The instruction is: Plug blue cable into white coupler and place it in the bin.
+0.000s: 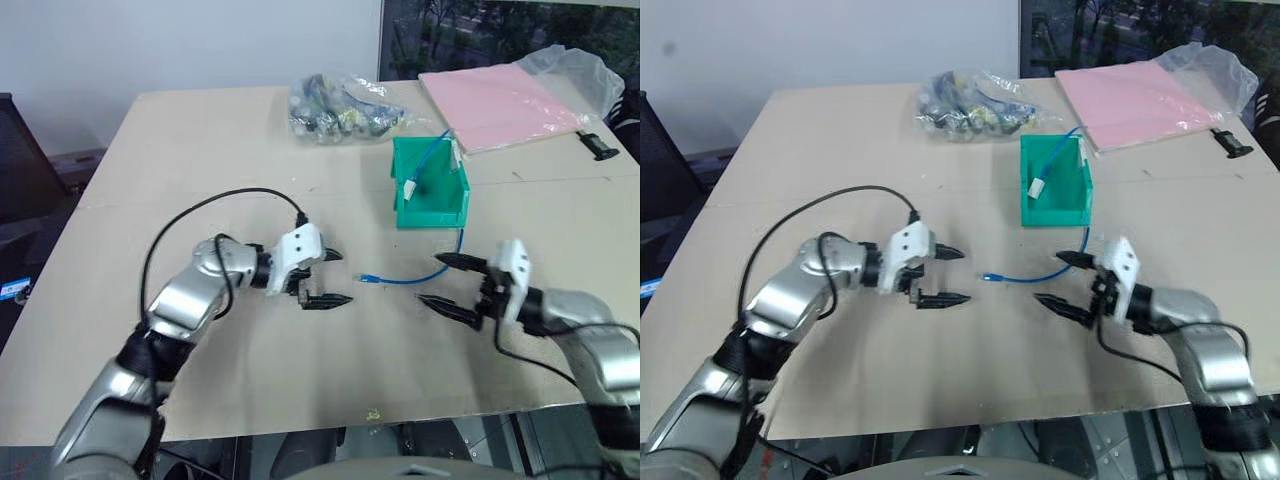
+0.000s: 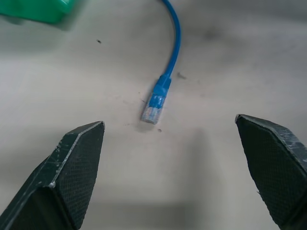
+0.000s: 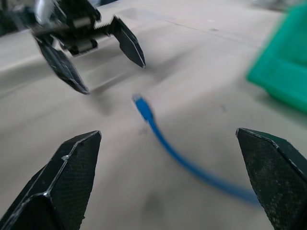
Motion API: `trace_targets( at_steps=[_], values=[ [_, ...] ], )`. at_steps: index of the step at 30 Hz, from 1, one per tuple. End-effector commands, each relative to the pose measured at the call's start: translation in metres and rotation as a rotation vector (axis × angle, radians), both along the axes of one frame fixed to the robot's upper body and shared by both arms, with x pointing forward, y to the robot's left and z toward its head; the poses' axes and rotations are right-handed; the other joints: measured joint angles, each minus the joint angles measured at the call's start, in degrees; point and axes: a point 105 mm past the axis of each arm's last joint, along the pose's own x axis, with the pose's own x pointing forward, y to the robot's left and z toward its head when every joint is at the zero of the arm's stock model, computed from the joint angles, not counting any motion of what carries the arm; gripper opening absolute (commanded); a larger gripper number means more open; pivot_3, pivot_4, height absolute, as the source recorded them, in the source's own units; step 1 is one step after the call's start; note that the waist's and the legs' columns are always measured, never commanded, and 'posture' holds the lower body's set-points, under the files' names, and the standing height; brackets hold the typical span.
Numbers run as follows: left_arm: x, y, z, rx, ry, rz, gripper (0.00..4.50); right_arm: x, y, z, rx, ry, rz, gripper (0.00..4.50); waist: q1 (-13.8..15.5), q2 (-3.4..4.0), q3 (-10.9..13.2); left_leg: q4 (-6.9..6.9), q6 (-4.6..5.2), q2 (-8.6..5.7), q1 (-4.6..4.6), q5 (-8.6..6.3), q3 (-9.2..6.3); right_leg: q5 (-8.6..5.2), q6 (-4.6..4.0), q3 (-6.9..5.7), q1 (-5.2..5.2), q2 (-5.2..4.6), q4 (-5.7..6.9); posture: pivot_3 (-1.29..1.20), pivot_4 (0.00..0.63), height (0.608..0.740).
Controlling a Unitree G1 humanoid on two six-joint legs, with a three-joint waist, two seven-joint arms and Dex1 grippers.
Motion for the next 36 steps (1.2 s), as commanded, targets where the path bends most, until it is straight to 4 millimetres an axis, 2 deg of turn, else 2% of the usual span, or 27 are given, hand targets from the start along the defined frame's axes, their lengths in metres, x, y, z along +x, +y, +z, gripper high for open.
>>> trace_targets(
  at_steps=[1, 9, 12, 19, 26, 29, 32, 36],
  values=[
    [0.007, -0.004, 0.001, 0.022, -0.041, -0.057, 4.50, -0.008, -0.004, 0.017, 0.017, -0.085, -0.031, 4.45, -0.1, 0.00, 0.0, 0.02, 0.00, 0.00, 0.01, 0.00, 0.02, 0.00, 0.00, 0.02, 0.00, 0.00, 0.03, 0.00, 0.150, 0.740],
    [0.013, -0.008, -0.014, 0.061, -0.037, -0.119, 4.50, -0.019, -0.005, 0.013, 0.050, -0.080, -0.089, 4.45, 0.3, -0.05, 0.0, 0.08, 0.00, -0.05, 0.04, 0.01, 0.00, 0.00, 0.01, -0.01, 0.03, -0.01, 0.09, 0.00, 0.150, 0.740],
    [0.012, -0.009, -0.015, 0.060, -0.039, -0.141, 3.72, -0.023, -0.007, 0.010, 0.052, -0.081, -0.086, 4.50, 0.3, -0.10, -0.1, 0.10, 0.00, -0.07, 0.04, 0.01, -0.01, 0.00, 0.01, -0.02, 0.04, -0.01, 0.09, 0.00, 0.150, 0.740],
    [0.014, -0.012, -0.018, 0.058, -0.054, -0.153, 0.11, -0.023, -0.009, 0.002, 0.032, -0.078, -0.091, 4.50, 0.3, -0.11, -0.1, 0.11, 0.00, -0.07, 0.05, 0.01, -0.02, 0.00, 0.01, -0.02, 0.05, 0.02, 0.10, 0.00, 0.150, 0.740],
    [0.012, -0.016, -0.013, -0.005, -0.036, -0.139, 0.11, -0.023, -0.010, 0.000, 0.069, -0.054, -0.088, 4.50, 0.3, -0.14, -0.1, 0.13, 0.00, -0.07, 0.05, 0.01, -0.02, 0.00, 0.01, -0.03, 0.06, 0.02, 0.10, 0.00, 0.150, 0.740],
    [0.008, -0.033, 0.016, -0.263, 0.118, -0.080, 0.11, -0.028, -0.005, 0.001, 0.186, 0.079, -0.086, 4.50, 0.3, -0.14, -0.1, 0.14, 0.00, -0.07, 0.04, 0.01, -0.03, 0.00, 0.01, -0.04, 0.06, 0.02, 0.10, 0.00, 0.150, 0.740],
    [-0.006, -0.043, 0.044, -0.462, 0.307, -0.094, 0.11, -0.029, 0.008, 0.004, 0.326, 0.226, -0.081, 4.50, 0.3, -0.15, -0.1, 0.35, 0.01, -0.06, -0.11, 0.01, -0.17, 0.00, 0.01, -0.14, 0.04, -0.04, 0.15, 0.00, 0.150, 0.740],
    [-0.024, -0.048, 0.069, -0.603, 0.512, -0.141, 0.11, -0.027, 0.031, 0.027, 0.520, 0.289, -0.009, 4.50, -0.2, -0.14, -0.1, 0.42, 0.01, -0.04, 0.03, 0.01, -0.14, 0.00, 0.01, -0.02, 0.04, -0.05, 0.42, 0.00, 0.150, 0.740]
  ],
)
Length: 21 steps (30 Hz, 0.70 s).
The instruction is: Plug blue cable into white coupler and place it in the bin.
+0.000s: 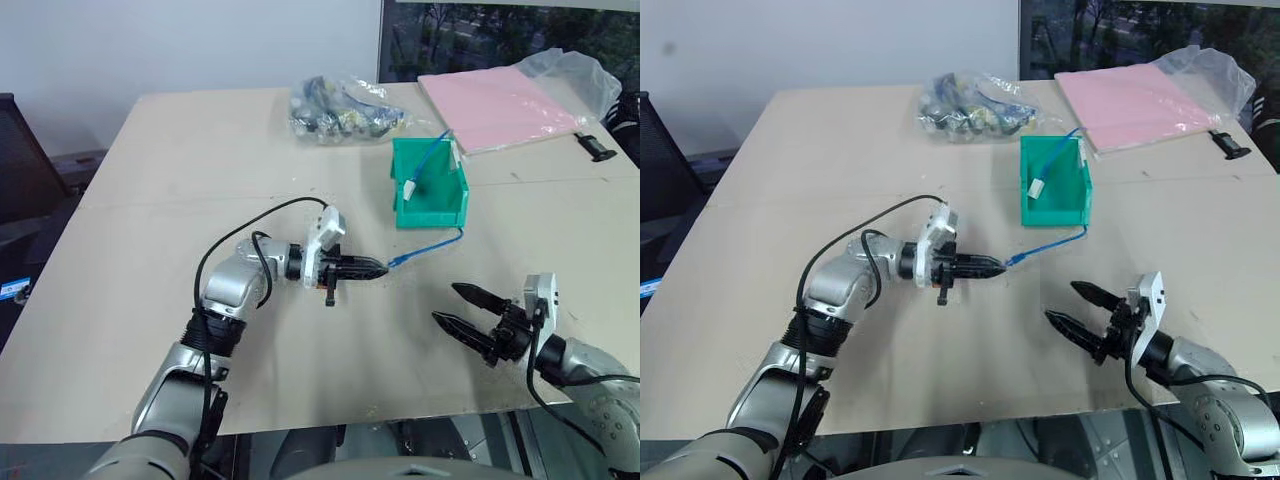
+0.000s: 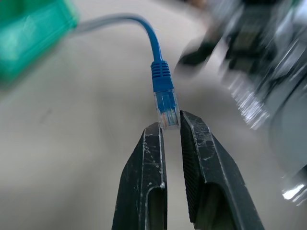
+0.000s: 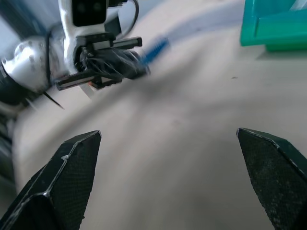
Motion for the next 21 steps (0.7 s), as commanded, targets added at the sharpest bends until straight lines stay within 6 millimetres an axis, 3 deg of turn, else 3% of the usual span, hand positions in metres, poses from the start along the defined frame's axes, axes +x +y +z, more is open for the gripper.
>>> trace_targets(
  at_steps=[1, 7, 13, 21],
  values=[
    [-0.014, -0.001, 0.027, -0.118, 0.112, -0.064, 0.11, 0.001, 0.020, 0.033, 0.158, -0.035, 0.055, 4.50, -0.1, 0.01, 0.0, 0.00, 0.00, 0.00, 0.06, 0.00, 0.01, 0.00, 0.00, 0.03, 0.00, 0.01, 0.09, 0.00, 0.150, 0.740],
    [-0.019, 0.001, 0.029, -0.125, 0.192, -0.074, 0.11, 0.006, 0.039, 0.063, 0.297, -0.052, 0.112, 4.50, 0.2, 0.00, 0.0, 0.15, -0.01, -0.03, 0.09, 0.01, 0.03, 0.00, 0.00, -0.01, 0.05, 0.03, 0.20, 0.00, 0.150, 0.740],
    [-0.018, -0.001, 0.032, -0.145, 0.227, -0.075, 0.11, 0.006, 0.058, 0.074, 0.310, -0.067, 0.163, 4.50, 0.3, -0.01, 0.0, 0.20, -0.02, -0.03, 0.07, 0.01, 0.03, 0.00, 0.00, -0.01, 0.05, 0.03, 0.18, 0.00, 0.150, 0.740],
    [-0.019, -0.002, 0.031, -0.153, 0.254, -0.082, 0.00, 0.012, 0.059, 0.084, 0.370, -0.083, 0.147, 0.87, 0.2, 0.00, 0.0, 0.20, -0.02, -0.03, 0.07, 0.01, 0.04, 0.00, 0.00, 0.00, 0.03, 0.02, 0.20, 0.00, 0.150, 0.740]
  ],
)
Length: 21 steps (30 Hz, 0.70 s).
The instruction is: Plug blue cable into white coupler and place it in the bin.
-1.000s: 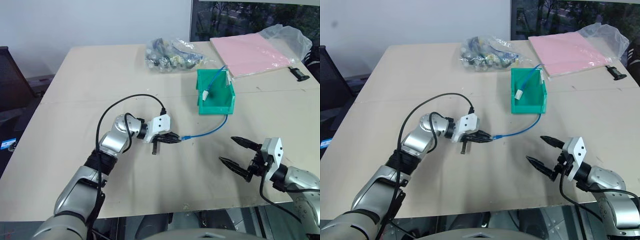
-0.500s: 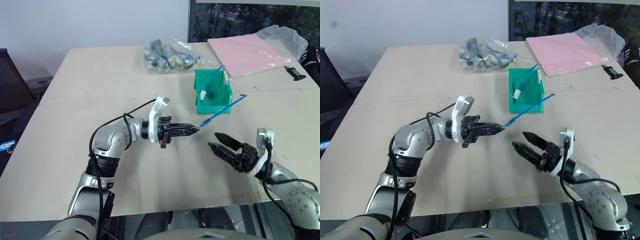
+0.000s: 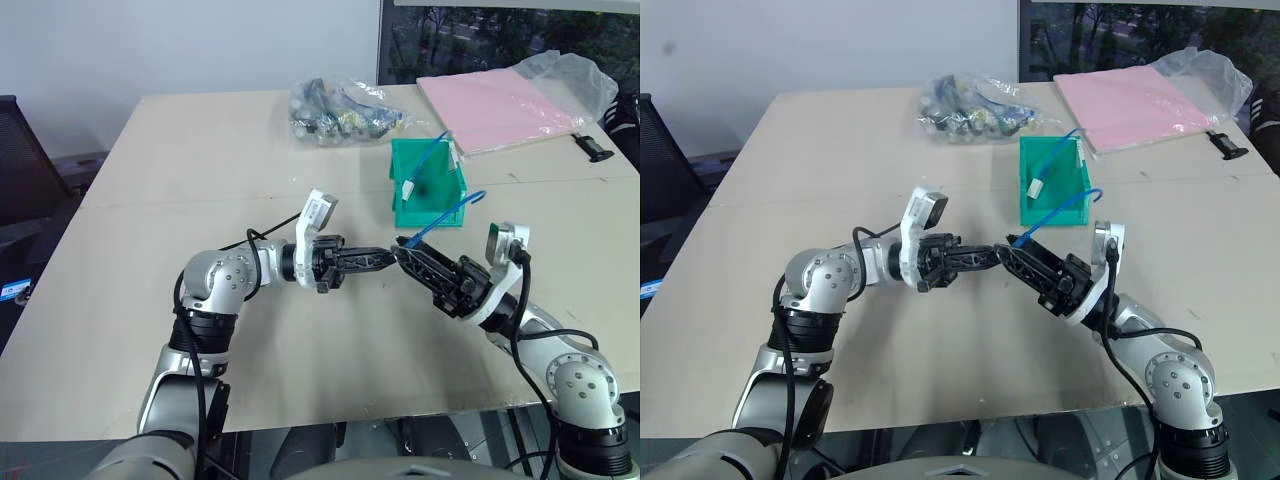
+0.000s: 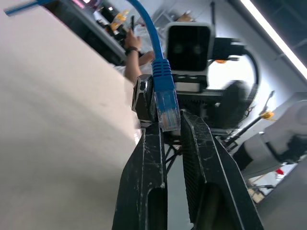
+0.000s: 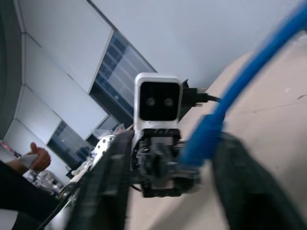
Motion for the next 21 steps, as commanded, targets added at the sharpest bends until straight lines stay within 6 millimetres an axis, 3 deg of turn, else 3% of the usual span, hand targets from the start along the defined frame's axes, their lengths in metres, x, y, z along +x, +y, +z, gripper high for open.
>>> trace_targets(
  at_steps=[1, 2, 8, 14, 17, 18, 21],
  values=[
    [-0.001, 0.000, 0.008, -0.007, -0.025, -0.003, 0.00, -0.007, 0.002, 0.018, 0.058, -0.061, 0.036, 0.39, 0.0, 0.00, 0.0, 0.00, 0.00, 0.00, 0.00, 0.00, 0.01, 0.00, 0.00, 0.01, 0.00, 0.00, 0.00, 0.00, 0.150, 0.740],
    [-0.001, 0.000, 0.008, -0.010, -0.021, -0.008, 0.00, -0.008, 0.002, 0.019, 0.061, -0.060, 0.040, 0.05, 0.0, 0.00, 0.0, 0.00, 0.00, 0.00, 0.00, 0.00, 0.01, 0.00, 0.00, 0.01, 0.00, 0.00, 0.00, 0.00, 0.150, 0.740],
    [-0.007, 0.002, 0.009, -0.034, -0.042, -0.032, 0.00, -0.012, 0.003, 0.022, 0.090, -0.056, 0.080, 0.05, 0.0, 0.00, 0.0, 0.00, 0.00, 0.00, 0.01, 0.00, 0.01, 0.00, 0.00, 0.01, 0.00, 0.01, 0.01, 0.00, 0.150, 0.740],
    [-0.018, 0.003, 0.011, -0.022, -0.122, -0.029, 2.65, -0.008, -0.001, 0.018, 0.076, -0.046, 0.059, 0.00, 0.0, 0.00, 0.0, -0.02, 0.00, 0.00, 0.00, 0.00, 0.01, 0.00, 0.00, 0.03, 0.00, 0.00, -0.01, 0.00, 0.150, 0.740],
    [-0.026, 0.010, 0.010, 0.053, -0.220, 0.038, 4.22, 0.000, -0.011, 0.016, 0.054, -0.057, 0.003, 0.00, -0.2, 0.00, 0.0, -0.02, 0.00, 0.00, 0.00, 0.00, 0.02, 0.00, 0.00, 0.04, 0.00, -0.01, -0.02, 0.00, 0.150, 0.740],
    [-0.029, 0.013, 0.013, 0.069, -0.264, 0.075, 4.42, 0.003, -0.016, 0.015, 0.047, -0.061, -0.020, 0.00, -0.2, 0.00, 0.0, -0.04, 0.00, 0.01, 0.01, 0.00, 0.03, 0.00, 0.00, 0.12, -0.03, 0.01, -0.03, 0.00, 0.150, 0.740],
    [-0.034, 0.024, 0.028, 0.103, -0.451, 0.273, 4.42, 0.012, -0.027, 0.012, 0.040, -0.071, -0.078, 0.00, -0.1, 0.00, 0.0, -0.13, 0.00, 0.02, 0.03, -0.01, 0.04, 0.00, 0.00, 0.14, -0.05, 0.01, -0.05, 0.00, 0.150, 0.740]
  ],
)
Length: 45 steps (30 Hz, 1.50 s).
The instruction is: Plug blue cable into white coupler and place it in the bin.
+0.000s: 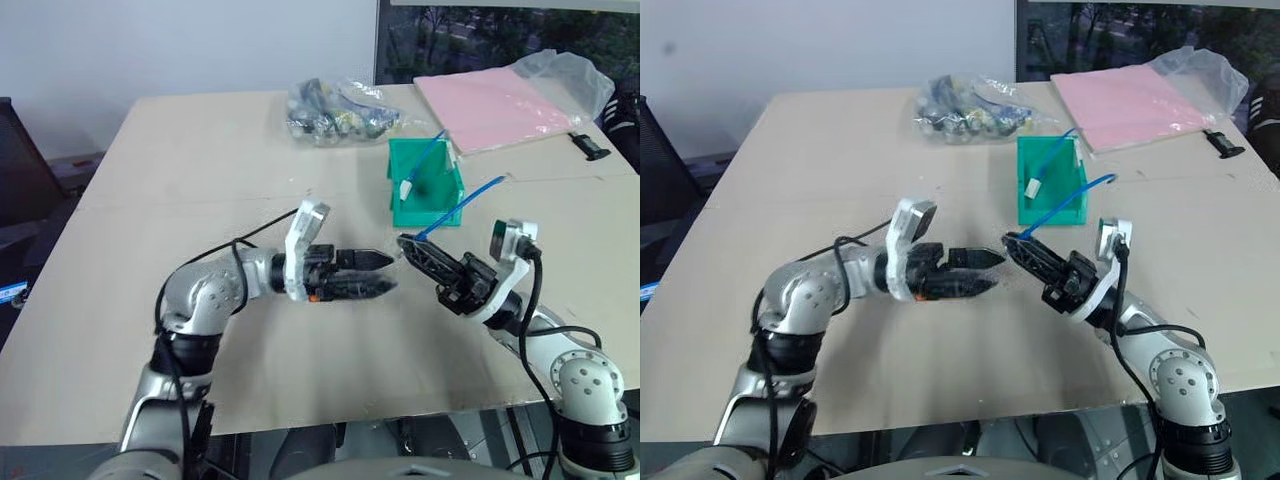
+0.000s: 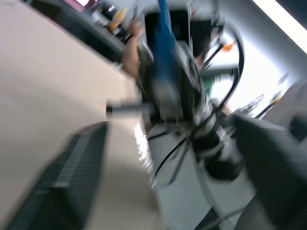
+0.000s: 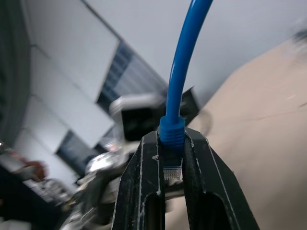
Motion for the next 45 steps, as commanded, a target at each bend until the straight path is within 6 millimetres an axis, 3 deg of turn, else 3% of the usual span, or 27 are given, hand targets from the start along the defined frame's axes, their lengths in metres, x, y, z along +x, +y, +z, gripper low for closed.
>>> trace_targets(
  at_steps=[1, 6, 9, 12, 15, 19, 22, 28, 35, 38, 45],
  values=[
    [-0.003, 0.011, 0.031, 0.002, -0.305, 0.236, 4.42, 0.007, -0.013, 0.006, 0.013, -0.059, -0.064, 0.00, 0.2, 0.00, 0.0, -0.02, 0.00, 0.00, 0.00, 0.00, 0.01, 0.00, 0.00, 0.01, 0.00, -0.01, -0.02, 0.00, 0.150, 0.740],
    [0.005, 0.040, 0.048, -0.009, -0.609, 0.730, 4.42, 0.014, -0.016, -0.001, -0.007, -0.063, -0.079, 0.00, 0.4, -0.01, 0.0, -0.05, 0.00, 0.00, 0.02, 0.00, 0.12, 0.00, 0.00, 0.08, 0.02, -0.01, -0.12, 0.00, 0.150, 0.740],
    [-0.010, 0.058, 0.027, 0.139, -0.697, 0.926, 4.42, 0.018, -0.018, -0.006, -0.029, -0.060, -0.069, 0.00, 0.3, -0.02, 0.0, -0.07, 0.00, 0.00, 0.00, 0.00, 0.13, 0.00, 0.00, 0.06, 0.02, 0.00, -0.13, 0.00, 0.150, 0.740],
    [-0.020, 0.095, 0.007, 0.223, -0.633, 1.212, 4.42, 0.021, -0.016, -0.011, -0.058, -0.056, -0.049, 0.00, 0.2, -0.07, -0.1, -0.54, 0.03, 0.00, 0.27, -0.02, 0.68, 0.00, 0.00, 0.71, 0.03, 0.01, -0.34, 0.00, 0.150, 0.740],
    [-0.040, 0.134, -0.033, 0.389, -0.501, 1.430, 4.42, 0.022, -0.014, -0.015, -0.085, -0.056, -0.032, 0.00, 0.6, -0.10, -0.1, -0.54, 0.06, 0.08, 0.20, -0.04, 0.63, 0.01, 0.00, 0.58, -0.02, 0.05, -0.41, 0.00, 0.150, 0.740],
    [-0.058, 0.150, -0.073, 0.461, -0.328, 1.524, 4.42, 0.024, -0.014, -0.018, -0.097, -0.052, -0.030, 0.00, 1.6, -0.13, -0.1, -0.52, 0.39, 0.06, 0.16, -0.23, 0.68, 0.01, 0.01, 0.55, 0.05, 0.01, -0.55, 0.00, 0.150, 0.740],
    [-0.057, 0.164, -0.091, 0.499, -0.279, 1.572, 4.42, 0.024, -0.014, -0.019, -0.102, -0.047, -0.032, 0.00, 2.0, -0.13, -0.1, -0.50, 0.41, 0.06, 0.20, -0.24, 0.66, 0.04, 0.05, 0.50, 0.14, 0.00, -0.65, 0.00, 0.150, 0.740],
    [-0.028, 0.166, -0.118, 0.503, -0.278, 1.441, 4.42, 0.024, -0.013, -0.020, -0.112, -0.045, -0.055, 0.00, 1.8, -0.11, -0.1, -0.51, 0.39, 0.05, 0.22, -0.23, 0.64, 0.05, 0.05, 0.47, 0.15, 0.02, -0.64, 0.00, 0.150, 0.740],
    [0.003, 0.178, -0.118, 0.494, -0.324, 1.407, 4.42, 0.023, -0.015, -0.020, -0.119, -0.042, -0.082, 0.00, 1.8, -0.05, -0.1, -0.52, 0.21, 0.05, 0.23, -0.13, 0.64, 0.06, 0.06, 0.50, 0.13, 0.01, -0.64, 0.00, 0.150, 0.740],
    [0.006, 0.166, -0.118, 0.492, -0.353, 1.337, 3.57, 0.021, -0.015, -0.022, -0.134, -0.040, -0.097, 0.00, 1.9, 0.11, -0.2, -0.52, 0.21, 0.06, 0.24, -0.13, 0.59, 0.06, 0.06, 0.46, 0.13, 0.00, -0.60, 0.00, 0.150, 0.740],
    [0.007, 0.169, -0.120, 0.518, -0.385, 1.385, 0.64, 0.016, -0.018, -0.023, -0.129, -0.031, -0.135, 0.00, 1.9, 0.23, -0.3, -0.52, 0.35, 0.02, 0.25, -0.21, 0.59, 0.07, 0.08, 0.48, 0.14, -0.03, -0.60, 0.00, 0.150, 0.740]
  ],
)
